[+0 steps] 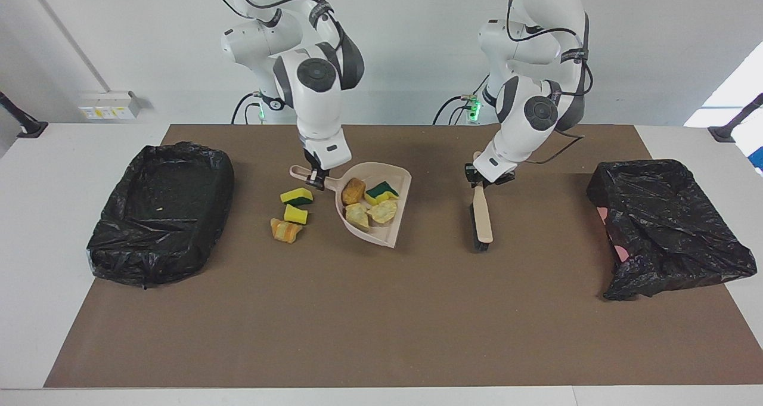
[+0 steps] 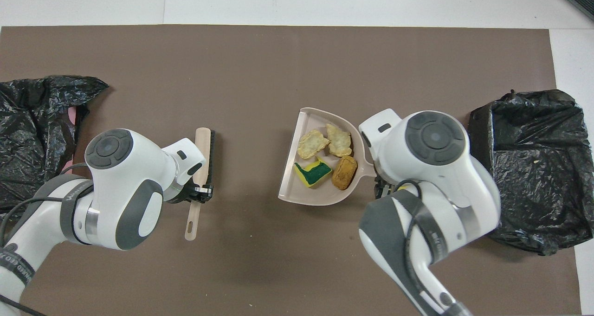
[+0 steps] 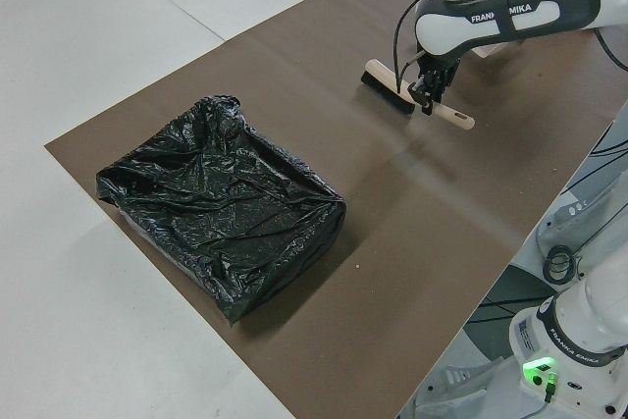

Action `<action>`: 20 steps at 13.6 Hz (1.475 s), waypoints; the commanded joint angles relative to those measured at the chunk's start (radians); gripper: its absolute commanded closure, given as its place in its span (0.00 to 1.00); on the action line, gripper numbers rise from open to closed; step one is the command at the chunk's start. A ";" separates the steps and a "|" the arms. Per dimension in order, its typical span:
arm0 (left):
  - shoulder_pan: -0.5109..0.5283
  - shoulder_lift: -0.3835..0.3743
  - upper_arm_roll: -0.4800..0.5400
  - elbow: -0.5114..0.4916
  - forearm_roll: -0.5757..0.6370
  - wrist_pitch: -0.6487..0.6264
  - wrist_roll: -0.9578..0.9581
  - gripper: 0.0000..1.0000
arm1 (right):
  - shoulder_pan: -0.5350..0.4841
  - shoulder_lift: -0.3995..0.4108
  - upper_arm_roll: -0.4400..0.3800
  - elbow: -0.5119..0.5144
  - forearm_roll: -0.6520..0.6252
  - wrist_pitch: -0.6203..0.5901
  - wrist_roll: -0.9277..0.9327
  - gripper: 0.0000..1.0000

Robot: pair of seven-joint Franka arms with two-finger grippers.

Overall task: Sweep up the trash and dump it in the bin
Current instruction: 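Carry the dustpan with the right gripper toward the farther black bag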

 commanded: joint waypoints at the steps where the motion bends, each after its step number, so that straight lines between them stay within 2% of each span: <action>1: -0.078 -0.053 -0.008 -0.043 0.027 -0.008 -0.130 1.00 | -0.126 -0.100 0.006 -0.017 0.002 -0.040 -0.121 1.00; 3: -0.170 -0.080 -0.009 -0.070 0.027 -0.002 -0.241 1.00 | -0.229 -0.132 0.005 0.012 0.002 -0.054 -0.201 1.00; 5: -0.270 -0.110 -0.012 -0.095 0.025 0.001 -0.388 1.00 | -0.323 -0.127 0.002 0.028 0.000 -0.108 -0.291 1.00; 8: -0.445 -0.119 -0.012 -0.133 0.022 0.041 -0.633 1.00 | -0.478 -0.120 0.002 0.032 -0.004 -0.097 -0.423 1.00; 12: -0.465 -0.125 -0.015 -0.156 -0.054 0.101 -0.672 1.00 | -0.648 -0.121 0.000 0.041 -0.012 -0.095 -0.581 1.00; 15: -0.482 -0.110 -0.014 -0.169 -0.060 0.130 -0.663 1.00 | -0.789 -0.129 0.000 0.044 -0.052 -0.074 -0.736 1.00; 16: -0.473 -0.110 -0.012 -0.172 -0.060 0.122 -0.595 0.74 | -0.826 -0.132 -0.001 0.044 -0.078 -0.065 -0.771 1.00; 17: -0.468 -0.108 -0.011 -0.167 -0.060 0.109 -0.552 0.25 | -0.843 -0.134 -0.001 0.043 -0.116 -0.056 -0.802 1.00; 18: -0.450 -0.101 -0.009 -0.156 -0.060 0.098 -0.531 0.00 | -0.846 -0.134 -0.001 0.035 -0.198 -0.021 -0.818 1.00; 19: -0.415 -0.096 -0.009 -0.146 -0.060 0.099 -0.496 0.00 | -0.843 -0.135 0.000 0.029 -0.290 -0.005 -0.839 1.00; 20: -0.377 -0.096 -0.009 -0.126 -0.059 0.096 -0.458 0.00 | -0.836 -0.141 0.000 0.020 -0.326 -0.023 -0.865 1.00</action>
